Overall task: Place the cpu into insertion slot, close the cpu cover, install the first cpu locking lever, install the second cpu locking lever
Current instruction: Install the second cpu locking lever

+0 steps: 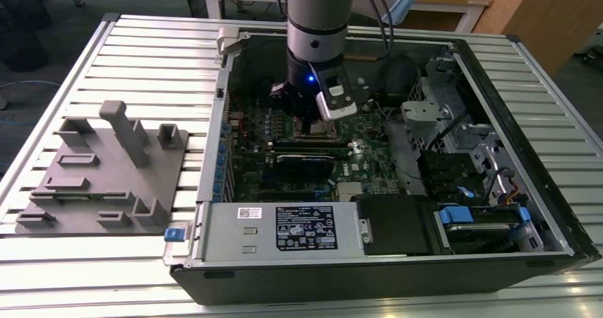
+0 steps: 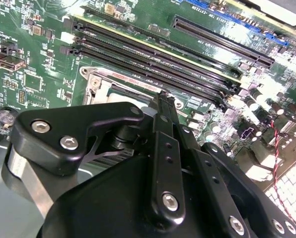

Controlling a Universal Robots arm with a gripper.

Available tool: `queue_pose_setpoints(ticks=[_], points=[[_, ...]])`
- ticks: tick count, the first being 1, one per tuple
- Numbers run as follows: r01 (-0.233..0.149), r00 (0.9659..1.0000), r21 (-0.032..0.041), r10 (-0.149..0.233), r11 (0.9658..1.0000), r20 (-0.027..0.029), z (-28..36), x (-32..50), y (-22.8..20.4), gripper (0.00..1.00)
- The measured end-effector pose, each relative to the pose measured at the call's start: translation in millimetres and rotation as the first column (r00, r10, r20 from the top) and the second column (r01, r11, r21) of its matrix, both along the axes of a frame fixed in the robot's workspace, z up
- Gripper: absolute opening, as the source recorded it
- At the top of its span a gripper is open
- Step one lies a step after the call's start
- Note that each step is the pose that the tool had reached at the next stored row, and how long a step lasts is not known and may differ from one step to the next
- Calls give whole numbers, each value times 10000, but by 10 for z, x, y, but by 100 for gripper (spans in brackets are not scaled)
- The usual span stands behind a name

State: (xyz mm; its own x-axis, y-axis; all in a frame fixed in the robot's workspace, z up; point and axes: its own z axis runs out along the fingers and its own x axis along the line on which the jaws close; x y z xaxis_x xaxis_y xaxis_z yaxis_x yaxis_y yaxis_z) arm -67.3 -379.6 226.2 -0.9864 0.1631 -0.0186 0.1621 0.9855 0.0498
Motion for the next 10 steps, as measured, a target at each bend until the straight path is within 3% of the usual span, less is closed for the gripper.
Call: queue_pose_setpoints(ticks=[10], points=[[-1,10000,0,1,10000,0,-29,-16,0,11]])
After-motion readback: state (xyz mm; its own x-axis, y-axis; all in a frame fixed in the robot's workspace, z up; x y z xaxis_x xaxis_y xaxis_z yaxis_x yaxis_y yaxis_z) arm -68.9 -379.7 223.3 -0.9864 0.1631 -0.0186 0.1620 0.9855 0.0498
